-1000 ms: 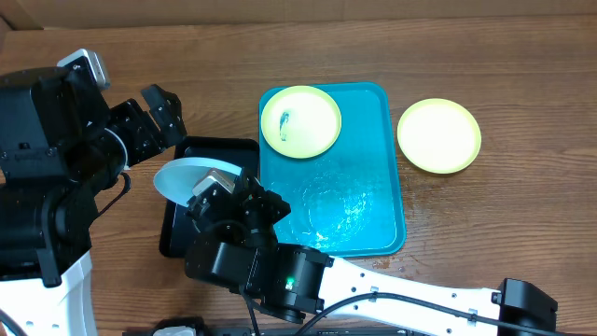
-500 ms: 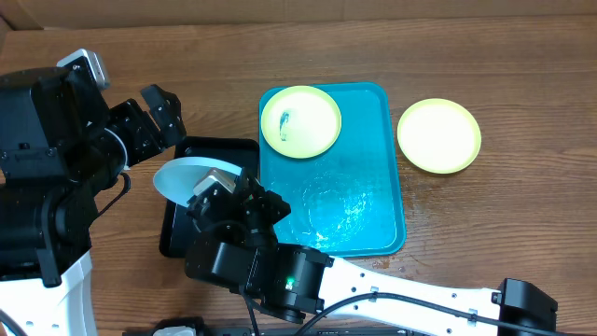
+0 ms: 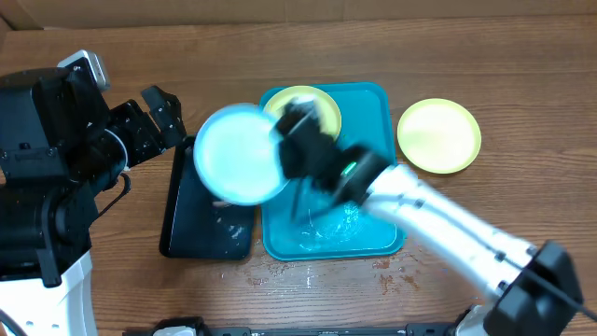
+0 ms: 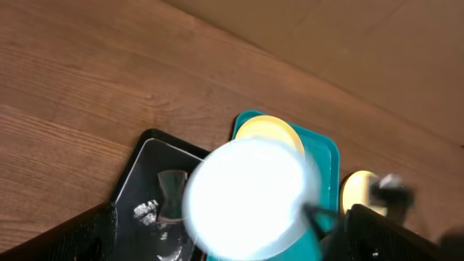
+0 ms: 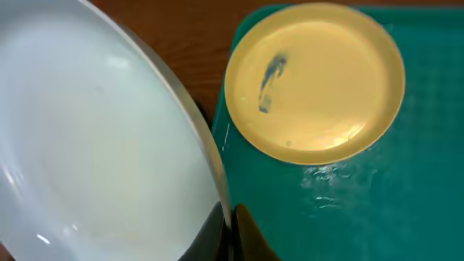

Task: Clean dirty plates on tray and stack at the side
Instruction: 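Carry the light blue plate right and stack it on the yellow plate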

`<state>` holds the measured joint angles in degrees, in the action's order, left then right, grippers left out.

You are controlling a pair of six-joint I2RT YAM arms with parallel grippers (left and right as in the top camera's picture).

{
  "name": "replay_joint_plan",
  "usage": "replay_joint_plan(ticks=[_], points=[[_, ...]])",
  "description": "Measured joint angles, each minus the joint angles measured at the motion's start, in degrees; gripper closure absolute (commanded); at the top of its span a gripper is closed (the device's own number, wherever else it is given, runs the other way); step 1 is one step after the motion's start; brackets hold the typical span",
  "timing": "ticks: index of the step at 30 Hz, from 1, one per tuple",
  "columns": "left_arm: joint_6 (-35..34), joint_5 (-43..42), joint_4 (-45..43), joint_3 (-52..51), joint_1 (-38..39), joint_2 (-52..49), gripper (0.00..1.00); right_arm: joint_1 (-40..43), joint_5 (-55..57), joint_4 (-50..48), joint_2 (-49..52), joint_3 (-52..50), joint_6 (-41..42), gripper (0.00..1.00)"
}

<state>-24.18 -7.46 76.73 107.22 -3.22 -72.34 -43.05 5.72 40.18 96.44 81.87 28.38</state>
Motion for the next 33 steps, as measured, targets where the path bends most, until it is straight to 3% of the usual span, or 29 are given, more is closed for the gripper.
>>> replay_joint_plan(ticks=[6,11,14,21,22,25,33], points=[[0.0,-0.02,0.0,0.0,0.0,0.0,0.0,28.24,-21.49,5.86,-2.89,0.11,2.05,0.96],[0.0,0.0,0.0,0.0,0.0,0.0,0.0,48.65,-20.65,14.19,-2.21,0.11,2.95,0.96],[0.0,0.0,0.0,0.0,0.0,0.0,0.0,55.8,-18.95,16.68,0.04,0.09,2.8,0.96],[0.0,0.0,-0.02,0.0,0.0,0.0,0.0,59.84,-17.25,17.38,9.05,-1.53,1.36,0.95],[0.0,0.0,0.0,0.0,0.0,0.0,0.0,59.34,-17.0,17.46,10.56,-1.88,1.11,0.8],[0.0,0.0,0.0,0.0,0.0,0.0,0.0,58.47,-17.29,16.59,11.3,-1.97,0.94,0.59],[0.0,0.0,0.0,0.0,0.0,0.0,0.0,52.81,-27.36,12.66,11.17,3.37,-7.17,0.53]])
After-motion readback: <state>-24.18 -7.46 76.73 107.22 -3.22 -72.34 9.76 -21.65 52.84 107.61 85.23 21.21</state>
